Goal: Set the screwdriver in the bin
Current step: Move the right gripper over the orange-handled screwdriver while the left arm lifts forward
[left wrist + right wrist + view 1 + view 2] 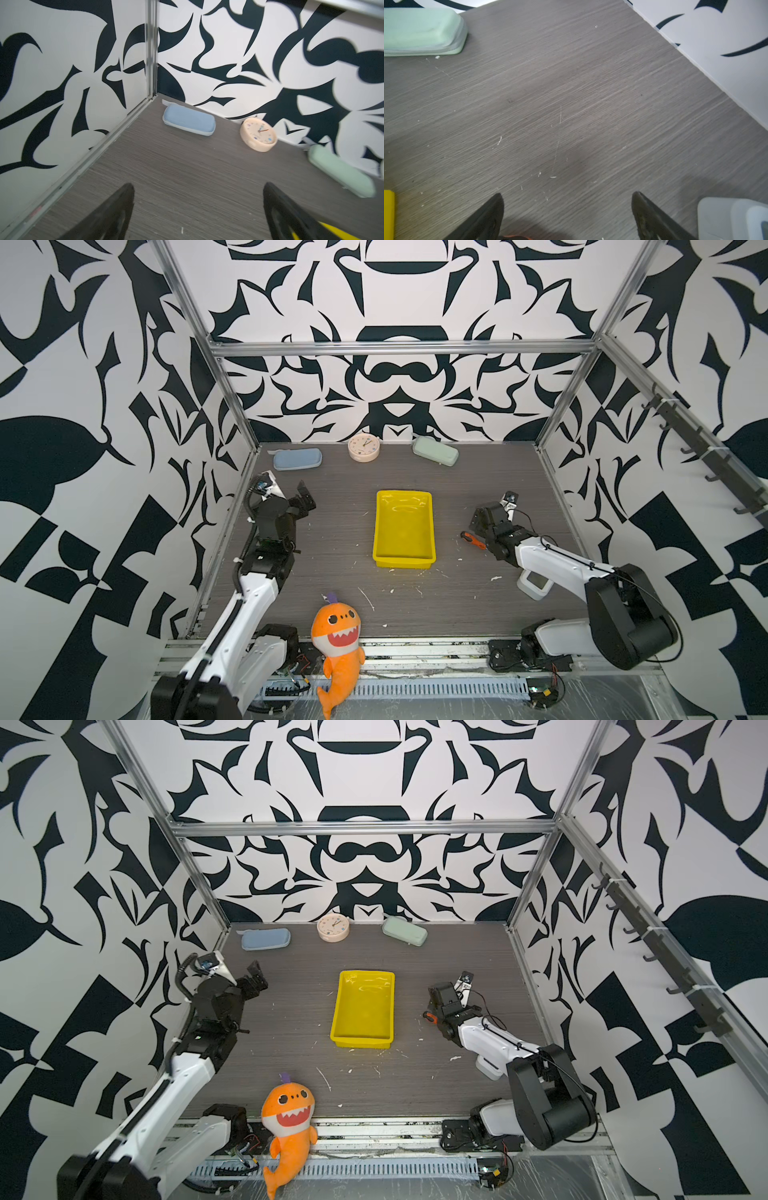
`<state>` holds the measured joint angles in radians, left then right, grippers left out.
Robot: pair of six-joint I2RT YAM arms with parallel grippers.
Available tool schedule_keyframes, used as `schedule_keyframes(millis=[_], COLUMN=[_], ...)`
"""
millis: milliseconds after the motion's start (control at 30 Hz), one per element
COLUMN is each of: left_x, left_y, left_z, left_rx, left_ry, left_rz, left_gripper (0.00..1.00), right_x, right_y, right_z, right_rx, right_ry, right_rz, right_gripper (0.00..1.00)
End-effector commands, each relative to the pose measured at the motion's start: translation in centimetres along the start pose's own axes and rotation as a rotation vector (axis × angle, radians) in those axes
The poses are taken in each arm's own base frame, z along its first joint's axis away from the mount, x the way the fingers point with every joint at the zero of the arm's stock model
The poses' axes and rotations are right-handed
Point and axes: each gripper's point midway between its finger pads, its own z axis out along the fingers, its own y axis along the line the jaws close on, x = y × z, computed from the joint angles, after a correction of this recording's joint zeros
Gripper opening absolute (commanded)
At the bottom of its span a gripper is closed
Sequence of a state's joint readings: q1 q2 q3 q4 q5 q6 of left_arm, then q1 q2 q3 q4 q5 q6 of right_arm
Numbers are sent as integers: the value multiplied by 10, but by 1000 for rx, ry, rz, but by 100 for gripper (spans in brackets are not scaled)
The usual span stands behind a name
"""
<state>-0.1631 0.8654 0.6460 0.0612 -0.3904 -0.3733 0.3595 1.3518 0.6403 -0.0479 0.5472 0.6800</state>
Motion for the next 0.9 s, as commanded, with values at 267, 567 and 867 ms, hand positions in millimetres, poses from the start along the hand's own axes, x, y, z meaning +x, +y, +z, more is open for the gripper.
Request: schedule_keyframes(millis=[267, 567, 867], left_x=[125, 151, 155], left_y=[99, 71, 73], left_z=[-47, -18, -22], left_rx=[-403, -311, -310], left_ry=[304, 503, 496], left_rz=[-240, -180, -208], left_gripper=[99, 99, 100], right_x=[-6, -3, 7], right_y=[53, 69, 86], right_z=[-21, -15, -15], right_rx=[-227, -229, -274], right_ry=[-39, -22, 77], right_rz=[-66, -227, -347], right_gripper=[98, 92, 74])
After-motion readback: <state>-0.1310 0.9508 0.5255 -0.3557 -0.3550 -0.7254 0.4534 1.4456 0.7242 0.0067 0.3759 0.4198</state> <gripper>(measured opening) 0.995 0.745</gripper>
